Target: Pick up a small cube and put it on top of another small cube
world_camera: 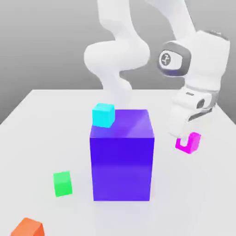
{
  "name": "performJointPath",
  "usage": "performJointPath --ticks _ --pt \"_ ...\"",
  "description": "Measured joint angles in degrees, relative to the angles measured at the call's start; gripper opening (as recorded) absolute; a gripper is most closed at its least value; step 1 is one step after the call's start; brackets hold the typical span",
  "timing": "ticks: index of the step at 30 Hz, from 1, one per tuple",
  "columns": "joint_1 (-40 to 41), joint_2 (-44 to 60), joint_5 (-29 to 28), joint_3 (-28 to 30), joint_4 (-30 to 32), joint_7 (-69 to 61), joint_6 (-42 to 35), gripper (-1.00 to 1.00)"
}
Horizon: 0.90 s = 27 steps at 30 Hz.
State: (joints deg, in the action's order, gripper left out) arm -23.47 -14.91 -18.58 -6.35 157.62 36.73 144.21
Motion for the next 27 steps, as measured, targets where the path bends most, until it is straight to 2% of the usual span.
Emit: performJointPath --ticks 7,17,27 --pt "6.84 -2.99 -12.81 5.22 -5.76 -17.4 -6.73 -1.0" --pt "15.24 -2.29 -22.2 17.05 -8.7 -44.27 -7.23 -1.0" --pt "23.61 6.69 -30.26 27.92 -12.29 -68.13 -3.87 -1.0"
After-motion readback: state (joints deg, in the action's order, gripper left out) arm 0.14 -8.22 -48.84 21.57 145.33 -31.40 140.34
